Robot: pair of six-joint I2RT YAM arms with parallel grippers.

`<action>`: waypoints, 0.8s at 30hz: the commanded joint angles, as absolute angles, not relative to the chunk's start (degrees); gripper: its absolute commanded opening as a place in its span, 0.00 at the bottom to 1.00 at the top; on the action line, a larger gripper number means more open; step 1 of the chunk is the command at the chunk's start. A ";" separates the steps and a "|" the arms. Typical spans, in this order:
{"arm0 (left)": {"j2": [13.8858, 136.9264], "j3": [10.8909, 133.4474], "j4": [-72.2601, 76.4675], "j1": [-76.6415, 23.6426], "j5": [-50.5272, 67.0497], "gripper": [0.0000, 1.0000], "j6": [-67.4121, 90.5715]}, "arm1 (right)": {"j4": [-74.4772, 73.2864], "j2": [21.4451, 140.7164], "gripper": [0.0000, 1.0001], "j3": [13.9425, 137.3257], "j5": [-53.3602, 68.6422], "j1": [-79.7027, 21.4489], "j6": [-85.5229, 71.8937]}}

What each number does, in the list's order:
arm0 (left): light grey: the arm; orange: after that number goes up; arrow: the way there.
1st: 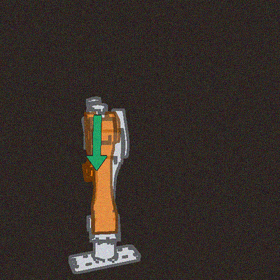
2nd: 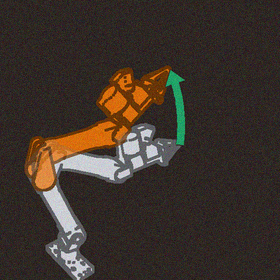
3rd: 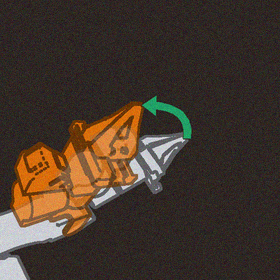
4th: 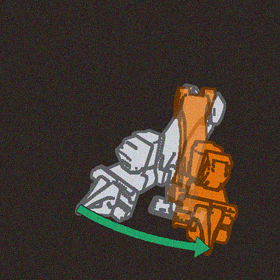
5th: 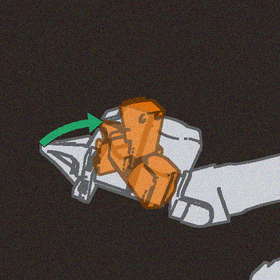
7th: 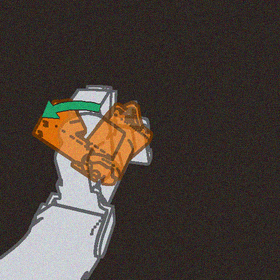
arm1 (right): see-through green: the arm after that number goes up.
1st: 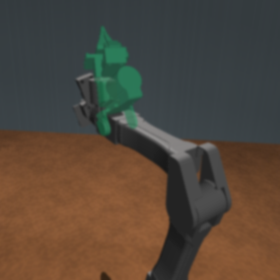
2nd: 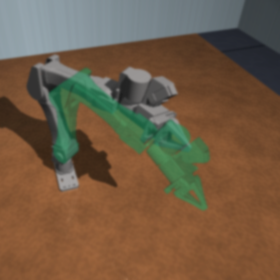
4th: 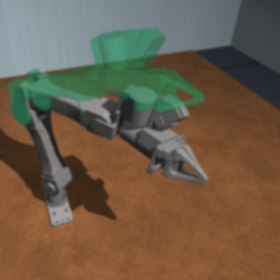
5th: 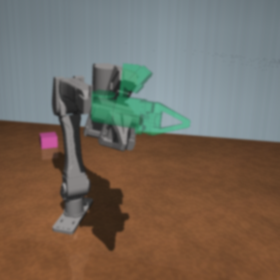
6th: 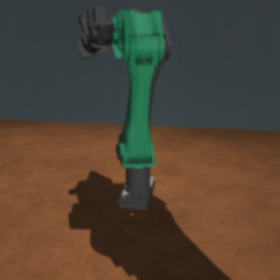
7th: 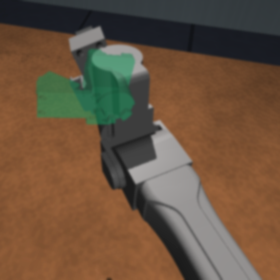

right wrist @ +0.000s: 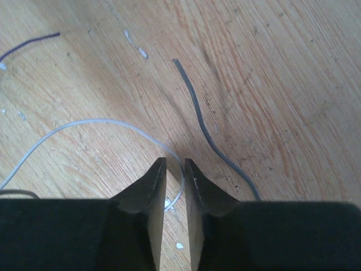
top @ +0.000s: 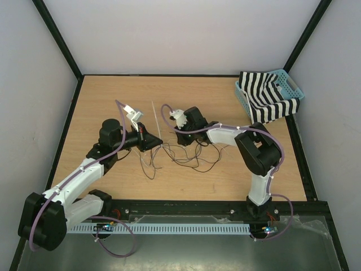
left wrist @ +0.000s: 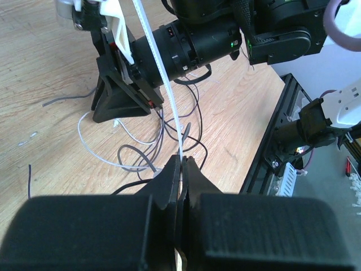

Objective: Zip-tie the wires
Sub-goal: Adjust the cable.

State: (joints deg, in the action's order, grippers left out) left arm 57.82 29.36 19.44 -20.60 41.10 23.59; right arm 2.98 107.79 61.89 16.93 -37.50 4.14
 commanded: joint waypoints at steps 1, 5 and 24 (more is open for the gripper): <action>57.00 30.07 20.00 -20.30 41.63 0.00 23.73 | 2.09 108.98 0.18 63.47 13.95 -37.75 3.90; 56.71 30.01 19.63 -20.09 40.83 0.00 24.08 | 0.93 106.68 0.00 63.20 13.28 -37.27 3.81; 56.63 28.44 18.24 -16.83 39.90 0.00 25.37 | -13.58 83.81 0.00 62.70 8.62 -19.67 1.10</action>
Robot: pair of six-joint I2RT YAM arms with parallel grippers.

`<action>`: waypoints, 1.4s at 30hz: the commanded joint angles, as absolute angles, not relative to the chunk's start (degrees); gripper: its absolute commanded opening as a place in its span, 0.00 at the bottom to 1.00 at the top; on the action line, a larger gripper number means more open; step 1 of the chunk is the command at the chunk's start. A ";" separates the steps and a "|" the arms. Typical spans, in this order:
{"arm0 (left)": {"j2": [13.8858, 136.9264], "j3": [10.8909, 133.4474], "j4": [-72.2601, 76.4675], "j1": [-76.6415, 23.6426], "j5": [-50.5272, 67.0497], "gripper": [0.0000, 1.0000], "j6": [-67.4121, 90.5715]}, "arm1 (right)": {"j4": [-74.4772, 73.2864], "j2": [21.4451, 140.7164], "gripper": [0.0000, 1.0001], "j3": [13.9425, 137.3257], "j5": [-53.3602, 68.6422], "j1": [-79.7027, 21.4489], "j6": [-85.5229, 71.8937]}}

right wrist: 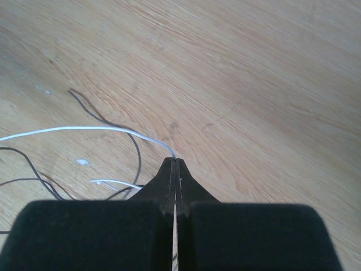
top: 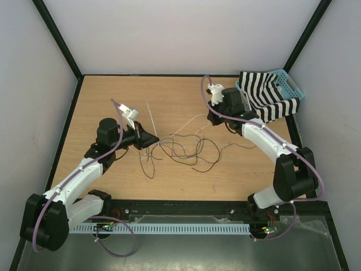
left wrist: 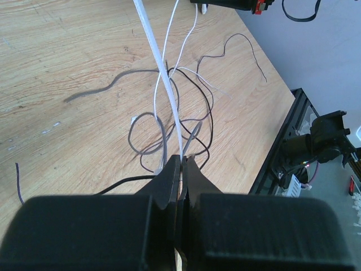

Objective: Zip-tie the wires
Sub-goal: Adjust the cable.

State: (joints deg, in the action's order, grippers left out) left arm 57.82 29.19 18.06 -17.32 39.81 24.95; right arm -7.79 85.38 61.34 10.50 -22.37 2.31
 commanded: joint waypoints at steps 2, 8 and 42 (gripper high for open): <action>56.39 28.36 18.07 -16.71 39.84 0.00 25.34 | -14.33 82.58 0.00 62.58 7.80 -17.23 0.75; 56.14 28.17 17.39 -16.18 39.47 0.00 25.03 | -14.89 78.13 0.00 61.16 9.48 -9.92 0.21; 55.79 28.42 14.94 -13.89 37.44 0.00 25.21 | -18.20 75.30 0.00 60.61 6.74 0.10 -4.07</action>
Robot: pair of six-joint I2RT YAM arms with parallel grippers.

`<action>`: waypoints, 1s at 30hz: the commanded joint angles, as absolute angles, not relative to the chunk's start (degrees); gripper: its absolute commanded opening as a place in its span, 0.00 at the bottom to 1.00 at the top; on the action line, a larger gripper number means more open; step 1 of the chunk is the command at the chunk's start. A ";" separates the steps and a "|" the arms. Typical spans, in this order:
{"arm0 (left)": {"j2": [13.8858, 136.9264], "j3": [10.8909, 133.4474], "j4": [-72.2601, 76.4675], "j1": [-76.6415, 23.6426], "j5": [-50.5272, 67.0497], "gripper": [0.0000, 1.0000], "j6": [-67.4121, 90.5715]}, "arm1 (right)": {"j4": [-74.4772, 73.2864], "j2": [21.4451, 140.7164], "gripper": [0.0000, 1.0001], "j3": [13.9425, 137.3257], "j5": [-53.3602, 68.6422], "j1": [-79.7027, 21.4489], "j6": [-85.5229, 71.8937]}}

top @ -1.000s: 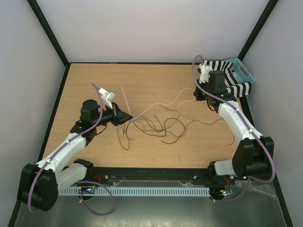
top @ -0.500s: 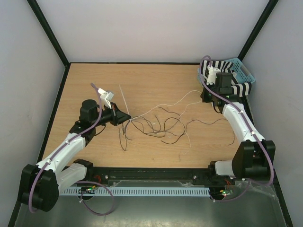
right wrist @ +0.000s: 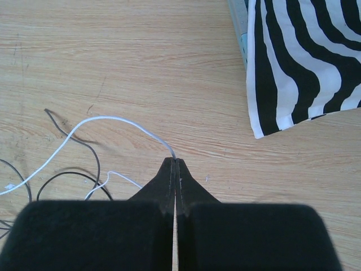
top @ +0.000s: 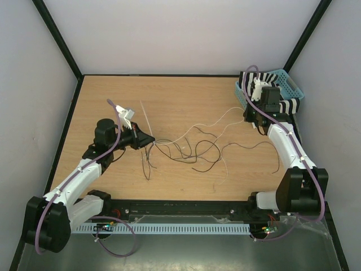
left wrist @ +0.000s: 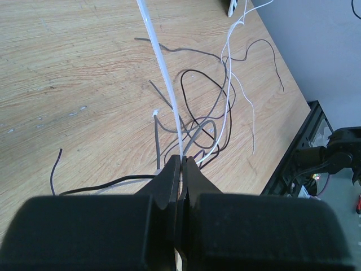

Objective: Zip-tie the wires
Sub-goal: Adjust the cable.

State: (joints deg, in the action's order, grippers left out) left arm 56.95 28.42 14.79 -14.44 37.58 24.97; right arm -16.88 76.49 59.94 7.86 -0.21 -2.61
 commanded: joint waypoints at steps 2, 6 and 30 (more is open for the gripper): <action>55.81 28.41 14.87 -13.85 37.44 0.00 25.25 | -18.19 75.56 0.00 60.48 6.77 0.14 -4.30; 55.72 28.30 14.92 -13.81 37.44 0.00 25.38 | -18.11 75.92 0.00 60.24 12.58 0.14 -3.92; 55.13 28.43 14.93 -13.80 37.09 0.00 25.76 | -0.46 67.28 0.61 49.51 40.13 -19.61 -15.03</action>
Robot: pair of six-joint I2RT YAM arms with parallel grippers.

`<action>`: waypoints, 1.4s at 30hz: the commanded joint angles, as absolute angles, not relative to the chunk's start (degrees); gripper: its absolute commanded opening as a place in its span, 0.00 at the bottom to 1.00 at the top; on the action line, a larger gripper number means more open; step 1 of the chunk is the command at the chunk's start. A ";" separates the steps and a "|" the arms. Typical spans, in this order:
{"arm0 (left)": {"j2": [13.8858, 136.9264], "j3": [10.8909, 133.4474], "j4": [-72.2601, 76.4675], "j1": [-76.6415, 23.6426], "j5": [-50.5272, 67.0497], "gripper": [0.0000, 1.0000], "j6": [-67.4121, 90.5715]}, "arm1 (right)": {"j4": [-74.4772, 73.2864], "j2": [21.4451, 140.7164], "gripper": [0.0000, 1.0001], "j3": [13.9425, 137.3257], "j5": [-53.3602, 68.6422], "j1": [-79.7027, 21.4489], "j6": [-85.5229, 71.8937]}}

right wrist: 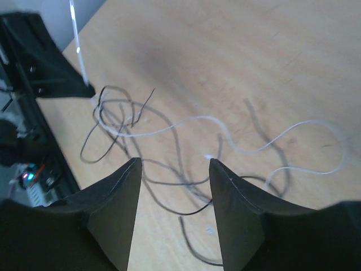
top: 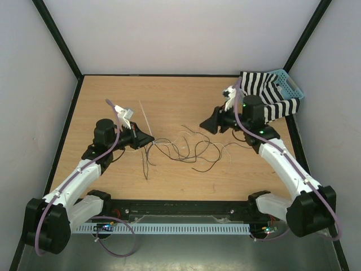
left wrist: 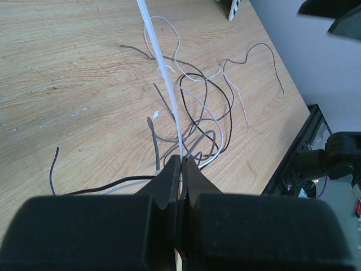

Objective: Zip-tie the wires
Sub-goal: Adjust the cable.

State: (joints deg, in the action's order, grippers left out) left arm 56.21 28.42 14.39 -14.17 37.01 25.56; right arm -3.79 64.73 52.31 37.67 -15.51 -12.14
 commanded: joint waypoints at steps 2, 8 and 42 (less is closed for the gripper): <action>55.19 28.30 14.95 -13.72 37.09 0.00 25.81 | 0.26 68.65 0.61 47.96 39.55 -22.74 -15.41; 55.31 28.54 14.94 -13.75 37.17 0.00 25.88 | 6.99 73.65 0.61 44.48 37.57 -30.35 -18.54; 56.43 28.60 14.70 -13.64 37.09 0.00 26.43 | 0.03 77.34 0.00 46.37 32.02 -33.55 -12.15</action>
State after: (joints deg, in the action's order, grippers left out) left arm 56.40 28.42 14.37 -14.06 37.01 26.22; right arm 4.69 80.31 47.22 32.51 -36.03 -14.48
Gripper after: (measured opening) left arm 0.001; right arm 0.019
